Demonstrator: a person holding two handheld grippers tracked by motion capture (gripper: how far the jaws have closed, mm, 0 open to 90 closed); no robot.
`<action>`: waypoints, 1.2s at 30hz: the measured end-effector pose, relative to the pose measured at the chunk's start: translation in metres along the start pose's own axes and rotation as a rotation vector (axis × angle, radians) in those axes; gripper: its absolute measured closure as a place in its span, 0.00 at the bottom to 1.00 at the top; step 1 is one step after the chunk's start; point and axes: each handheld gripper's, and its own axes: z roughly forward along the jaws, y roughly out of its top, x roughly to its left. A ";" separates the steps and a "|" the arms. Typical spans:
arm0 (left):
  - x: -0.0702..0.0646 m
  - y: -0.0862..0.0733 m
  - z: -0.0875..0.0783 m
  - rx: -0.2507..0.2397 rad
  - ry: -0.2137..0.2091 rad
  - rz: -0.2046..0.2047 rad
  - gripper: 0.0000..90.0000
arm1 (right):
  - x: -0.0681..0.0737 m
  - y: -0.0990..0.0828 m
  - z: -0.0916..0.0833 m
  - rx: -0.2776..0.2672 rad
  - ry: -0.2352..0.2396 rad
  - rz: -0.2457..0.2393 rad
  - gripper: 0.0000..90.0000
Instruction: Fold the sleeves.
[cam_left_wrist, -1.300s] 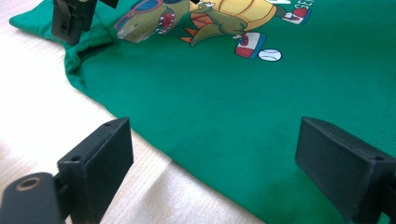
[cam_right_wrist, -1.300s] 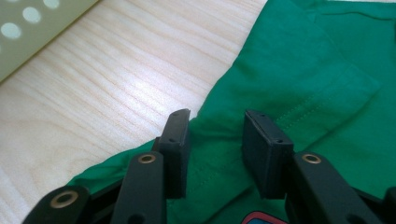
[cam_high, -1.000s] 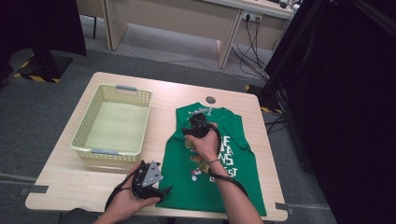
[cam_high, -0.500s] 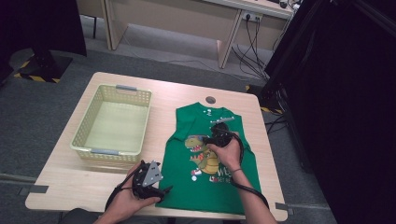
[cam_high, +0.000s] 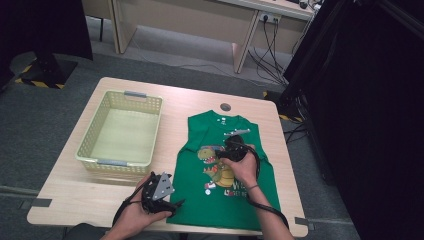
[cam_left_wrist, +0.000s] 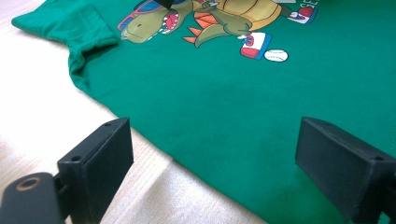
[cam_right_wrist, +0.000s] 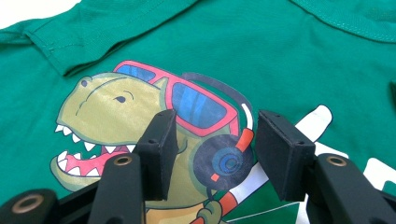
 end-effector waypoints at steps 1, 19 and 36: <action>0.000 0.000 0.000 0.000 0.000 -0.001 0.12 | 0.000 0.000 0.000 -0.001 0.000 0.001 0.54; -0.001 0.000 0.000 0.001 0.001 0.001 0.12 | 0.008 -0.009 -0.005 -0.018 -0.004 0.009 0.54; -0.001 0.000 0.000 0.003 0.002 0.005 0.12 | 0.014 -0.014 -0.008 -0.023 -0.009 0.013 0.54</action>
